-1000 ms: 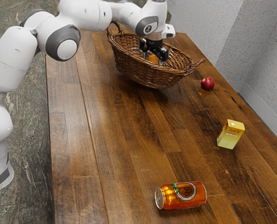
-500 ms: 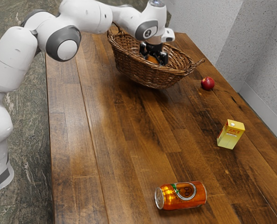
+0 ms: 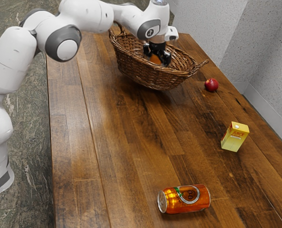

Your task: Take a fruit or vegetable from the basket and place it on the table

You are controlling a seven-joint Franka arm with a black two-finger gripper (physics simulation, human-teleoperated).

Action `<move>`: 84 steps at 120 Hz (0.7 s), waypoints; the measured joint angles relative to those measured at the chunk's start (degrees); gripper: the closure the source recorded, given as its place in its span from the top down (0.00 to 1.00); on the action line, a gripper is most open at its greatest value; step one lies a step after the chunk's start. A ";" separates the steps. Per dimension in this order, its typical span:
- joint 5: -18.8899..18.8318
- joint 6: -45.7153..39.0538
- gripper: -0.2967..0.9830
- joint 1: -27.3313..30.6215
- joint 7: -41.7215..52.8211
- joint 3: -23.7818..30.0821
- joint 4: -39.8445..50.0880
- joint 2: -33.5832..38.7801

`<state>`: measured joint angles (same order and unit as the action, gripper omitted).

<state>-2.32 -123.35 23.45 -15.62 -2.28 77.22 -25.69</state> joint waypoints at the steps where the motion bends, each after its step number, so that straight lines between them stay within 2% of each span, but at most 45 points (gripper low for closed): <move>1: -0.01 -0.01 0.45 -0.01 -0.08 0.00 0.01 0.15; 12: -0.08 -0.01 0.45 -0.38 -1.00 -0.05 1.16 2.80; 26: -0.17 1.63 0.45 -2.14 -2.53 -1.92 4.16 10.36; 46: -1.45 9.84 0.45 -4.49 -5.56 -4.34 2.95 21.78; 69: 0.94 17.81 0.45 -4.01 -13.31 5.75 4.90 27.98; 84: 1.29 20.19 0.45 -9.35 -20.26 13.48 9.31 31.62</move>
<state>-1.04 -103.16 14.10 -35.88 11.20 86.53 5.93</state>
